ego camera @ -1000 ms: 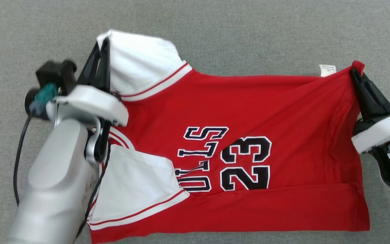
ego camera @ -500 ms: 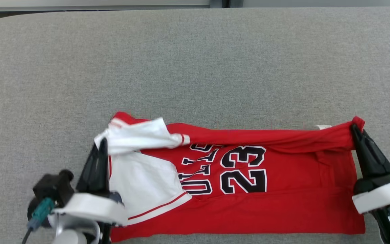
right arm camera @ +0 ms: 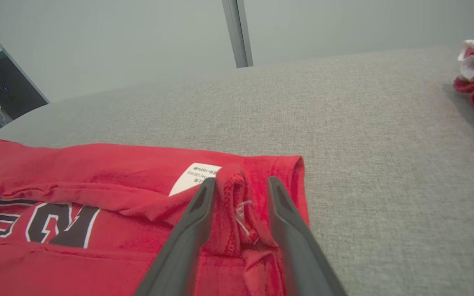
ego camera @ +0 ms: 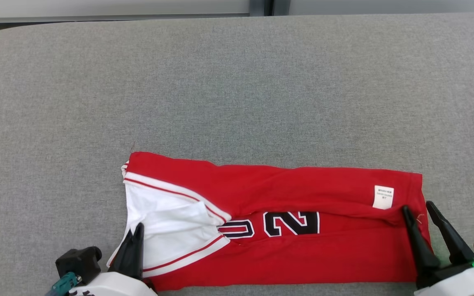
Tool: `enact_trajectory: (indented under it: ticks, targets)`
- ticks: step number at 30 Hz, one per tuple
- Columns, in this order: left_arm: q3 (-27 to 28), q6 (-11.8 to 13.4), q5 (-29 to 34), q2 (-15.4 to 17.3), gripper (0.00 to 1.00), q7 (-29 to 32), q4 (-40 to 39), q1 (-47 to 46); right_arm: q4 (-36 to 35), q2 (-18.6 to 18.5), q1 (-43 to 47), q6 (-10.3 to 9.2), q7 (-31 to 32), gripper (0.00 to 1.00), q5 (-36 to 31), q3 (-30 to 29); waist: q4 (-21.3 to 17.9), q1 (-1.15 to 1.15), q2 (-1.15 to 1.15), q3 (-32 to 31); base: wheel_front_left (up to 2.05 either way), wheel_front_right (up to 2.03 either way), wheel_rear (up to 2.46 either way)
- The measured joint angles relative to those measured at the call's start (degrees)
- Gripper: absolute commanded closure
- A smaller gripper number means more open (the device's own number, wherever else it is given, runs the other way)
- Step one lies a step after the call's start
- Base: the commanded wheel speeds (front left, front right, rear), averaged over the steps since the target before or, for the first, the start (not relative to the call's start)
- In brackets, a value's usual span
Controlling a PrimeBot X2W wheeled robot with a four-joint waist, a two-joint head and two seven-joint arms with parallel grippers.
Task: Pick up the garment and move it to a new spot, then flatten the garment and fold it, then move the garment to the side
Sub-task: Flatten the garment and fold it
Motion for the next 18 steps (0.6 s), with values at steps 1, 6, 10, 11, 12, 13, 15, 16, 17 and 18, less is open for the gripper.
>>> enact_trajectory:
  ticks: [1,6,10,11,12,13,15,16,17,18]
  targets:
    - [0.0,-0.1,-0.4,-0.1,1.00,0.0,0.6,0.3,0.2,0.3,0.5,0.00,0.0,0.00,-0.1,0.0,0.0,0.00,0.00,-0.1,0.00,0.00,0.00]
    - [-0.1,-0.9,-1.0,0.4,0.00,-0.6,3.6,1.6,-0.8,2.2,4.2,-0.02,0.0,0.00,-1.4,-1.3,-0.4,0.00,0.00,-1.0,0.00,0.00,0.00]
    - [1.0,0.3,3.0,1.7,0.00,-7.0,3.5,1.6,-6.9,4.3,5.4,-0.02,-0.1,0.00,-4.3,-4.5,-0.8,0.00,0.00,-2.3,0.00,0.00,0.00]
    - [1.3,0.7,3.7,1.6,0.00,-8.6,3.0,1.6,-8.3,4.8,5.7,-0.02,0.0,0.00,-5.2,-5.5,-0.9,0.00,0.00,-2.7,0.00,0.00,0.00]
    - [1.7,1.1,4.3,1.6,0.00,-9.5,2.6,1.6,-9.3,5.4,6.0,0.00,0.0,0.00,-6.3,-6.7,-1.0,0.00,0.00,-3.2,0.00,0.00,0.00]
    - [1.9,1.6,5.3,1.6,0.00,-10.3,2.0,1.5,-10.2,5.9,6.2,-0.03,0.0,0.00,-7.2,-7.7,-1.2,0.00,0.00,-3.6,0.00,0.00,0.00]
    - [2.5,2.2,6.9,1.5,0.00,-11.4,0.4,1.3,-11.8,6.8,6.2,-0.04,-0.1,0.00,-9.2,-9.5,-1.5,0.00,0.00,-4.7,0.00,0.00,0.00]
    - [2.8,2.5,7.7,1.3,0.00,-11.7,-0.6,1.2,-12.3,7.2,6.1,-0.04,0.0,0.00,-9.9,-10.1,-1.6,0.00,0.00,-5.2,0.00,0.00,0.00]
    - [3.0,2.7,8.4,1.3,0.00,-12.0,-1.4,1.1,-12.7,7.6,6.0,-0.04,0.0,0.00,-10.6,-10.5,-1.8,0.00,0.00,-5.8,0.00,0.00,0.00]
    - [3.2,3.1,9.3,1.2,0.00,-12.2,-2.2,1.1,-12.9,7.9,5.9,-0.04,0.0,0.00,-11.3,-11.0,-2.1,0.00,0.00,-6.3,0.00,0.00,0.00]
